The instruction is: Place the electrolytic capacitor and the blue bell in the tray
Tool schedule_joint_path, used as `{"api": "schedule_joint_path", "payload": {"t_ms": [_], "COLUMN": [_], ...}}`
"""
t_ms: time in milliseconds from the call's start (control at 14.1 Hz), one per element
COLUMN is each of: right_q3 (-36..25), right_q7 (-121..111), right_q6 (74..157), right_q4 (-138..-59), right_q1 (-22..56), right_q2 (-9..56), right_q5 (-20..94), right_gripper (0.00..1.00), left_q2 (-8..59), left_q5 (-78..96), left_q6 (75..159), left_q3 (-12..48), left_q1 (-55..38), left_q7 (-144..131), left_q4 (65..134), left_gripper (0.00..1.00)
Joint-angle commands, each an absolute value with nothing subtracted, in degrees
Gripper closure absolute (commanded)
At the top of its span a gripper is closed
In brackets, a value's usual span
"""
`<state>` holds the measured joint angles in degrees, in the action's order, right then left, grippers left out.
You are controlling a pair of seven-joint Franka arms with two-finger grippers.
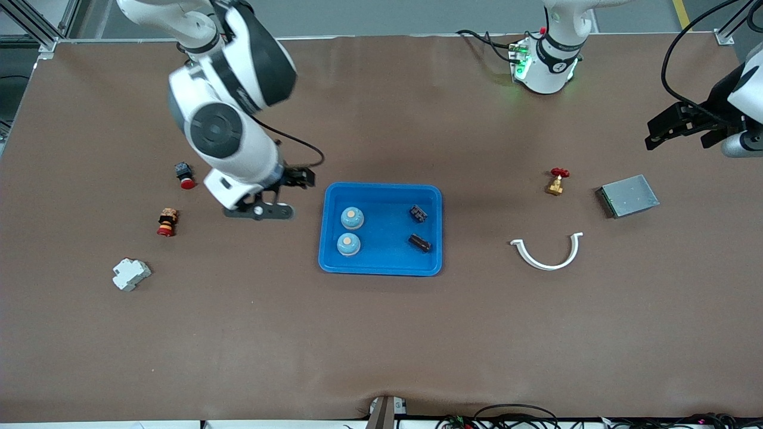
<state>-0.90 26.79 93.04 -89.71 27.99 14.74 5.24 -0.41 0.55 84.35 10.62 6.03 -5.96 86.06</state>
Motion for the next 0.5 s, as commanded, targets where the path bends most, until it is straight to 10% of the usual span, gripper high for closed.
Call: {"api": "schedule_joint_path", "payload": {"t_ms": [0, 425], "right_q3": [-0.70, -0.70], "right_q7": [23.73, 13.73], "right_q6": [92.13, 84.64], "right_q4": [-99.31, -99.23], "right_q1": [25.93, 15.49], "right_q2": [3.19, -5.09], "right_q5": [4.31, 2.99], "right_gripper": [0.00, 0.00], "left_q2": [-0.09, -0.09], "left_q5": [0.53, 0.44], "left_q6": [83.50, 83.50], "left_q3": [10.81, 10.81], "left_q1": [5.98, 5.89], "left_q7": [-5.27, -5.36], "left_q4": [84.99, 84.99], "left_gripper": [0.00, 0.00]}}
